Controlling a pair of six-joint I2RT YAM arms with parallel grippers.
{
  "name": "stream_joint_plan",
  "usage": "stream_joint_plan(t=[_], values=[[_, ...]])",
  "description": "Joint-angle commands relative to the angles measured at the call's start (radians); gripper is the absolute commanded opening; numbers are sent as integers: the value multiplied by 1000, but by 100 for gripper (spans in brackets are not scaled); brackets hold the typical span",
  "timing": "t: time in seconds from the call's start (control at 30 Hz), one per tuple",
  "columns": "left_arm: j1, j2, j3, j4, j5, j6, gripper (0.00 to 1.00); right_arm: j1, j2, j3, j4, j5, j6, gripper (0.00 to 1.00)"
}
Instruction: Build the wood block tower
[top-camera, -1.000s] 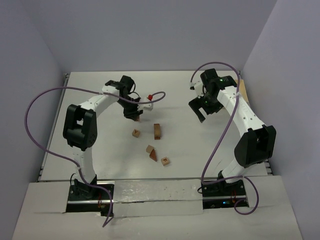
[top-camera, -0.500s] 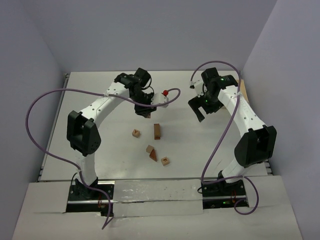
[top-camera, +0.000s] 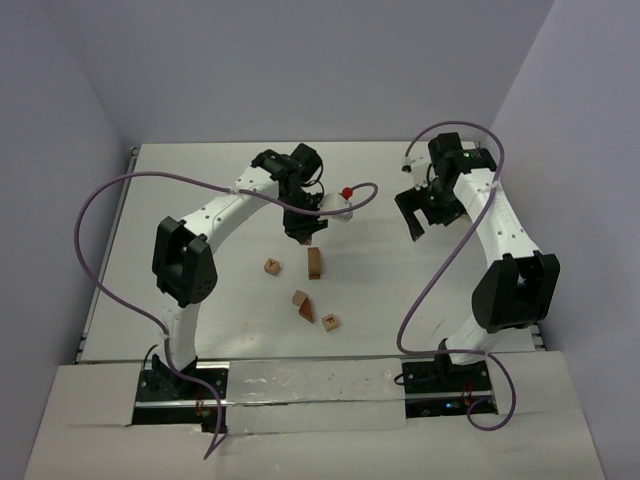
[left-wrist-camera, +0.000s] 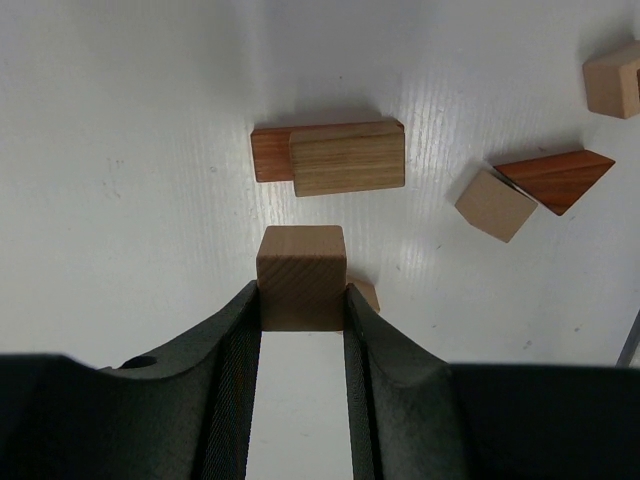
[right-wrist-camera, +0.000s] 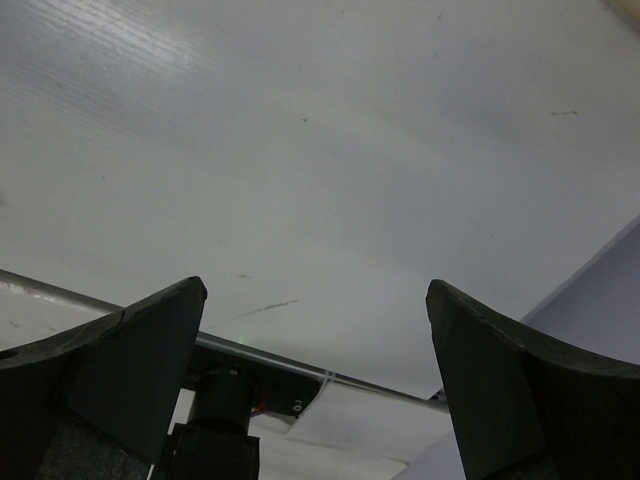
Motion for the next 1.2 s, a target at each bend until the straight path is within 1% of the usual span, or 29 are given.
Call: stream_joint_plan(t=[0.0,0.33,0.7,0.83,1.17], values=[[-8,17,11,30,10,-53,7,-39,-20,42,-22,-33,-17,100],[-34,55,-7,104,2,-93,9,-74,-13,78,-32,-46,-6,100],[-45,74,-34,118,-11,-91,10,-80,-7,79,-33,-41,-2,100],[-45,75,-45,123,-5,-91,13,-81,-3,80,-32,-40,0,100],[-45,80,-52,142,-1,-113,13,-81,10,91,-32,-38,-1,100]])
